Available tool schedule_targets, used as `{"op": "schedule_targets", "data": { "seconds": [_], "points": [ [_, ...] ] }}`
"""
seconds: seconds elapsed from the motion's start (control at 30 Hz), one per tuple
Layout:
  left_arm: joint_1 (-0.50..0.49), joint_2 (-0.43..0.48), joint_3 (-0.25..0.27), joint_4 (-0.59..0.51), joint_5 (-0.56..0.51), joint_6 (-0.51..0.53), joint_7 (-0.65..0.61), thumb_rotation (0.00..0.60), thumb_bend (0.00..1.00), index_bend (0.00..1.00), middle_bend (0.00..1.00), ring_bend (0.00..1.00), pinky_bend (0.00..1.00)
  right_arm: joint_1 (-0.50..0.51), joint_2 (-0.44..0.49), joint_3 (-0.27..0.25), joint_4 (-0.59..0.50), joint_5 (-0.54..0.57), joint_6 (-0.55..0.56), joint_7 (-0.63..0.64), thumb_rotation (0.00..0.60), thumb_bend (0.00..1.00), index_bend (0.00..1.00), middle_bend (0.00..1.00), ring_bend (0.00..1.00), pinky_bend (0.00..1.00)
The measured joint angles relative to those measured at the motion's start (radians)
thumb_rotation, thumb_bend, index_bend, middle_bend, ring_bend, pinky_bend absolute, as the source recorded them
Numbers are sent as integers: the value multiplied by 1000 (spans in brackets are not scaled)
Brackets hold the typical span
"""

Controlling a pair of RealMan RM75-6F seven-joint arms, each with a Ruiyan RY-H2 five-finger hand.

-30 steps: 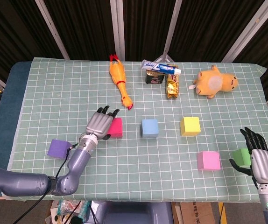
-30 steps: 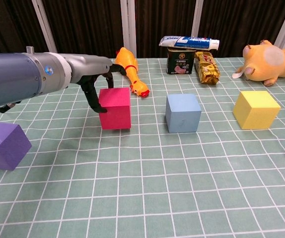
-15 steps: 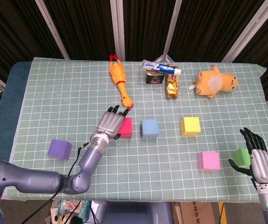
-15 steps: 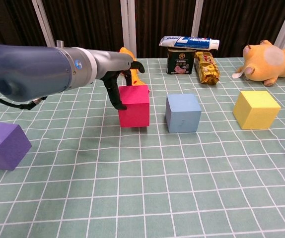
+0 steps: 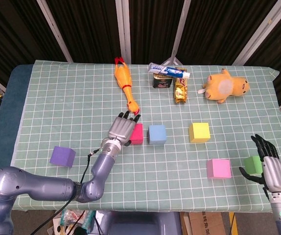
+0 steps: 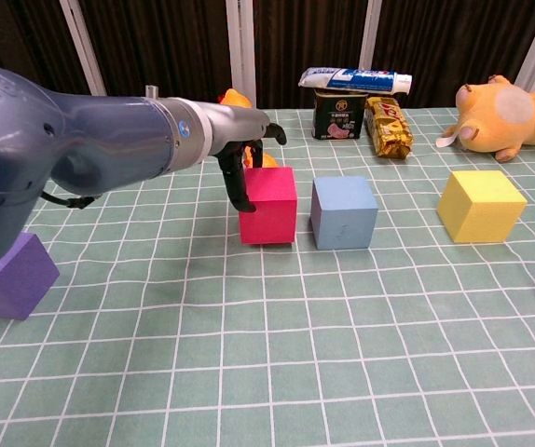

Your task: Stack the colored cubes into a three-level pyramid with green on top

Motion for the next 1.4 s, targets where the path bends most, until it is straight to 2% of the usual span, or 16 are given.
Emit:
{"op": "schedule_targets", "data": {
  "seconds": [0.7,1.4],
  "points": [
    [-44,-77,-6,101,-16,-35,-4,600,360,27,310,53,123,5,3,4,-5,16,-17,13,600,264,0,0,0,0],
    [-56,-108,-17,130,-22,-39,-3,600,360,26,310,53,133,6,3,4,-7,15,-18,14,600,265,0,0,0,0]
  ]
}}
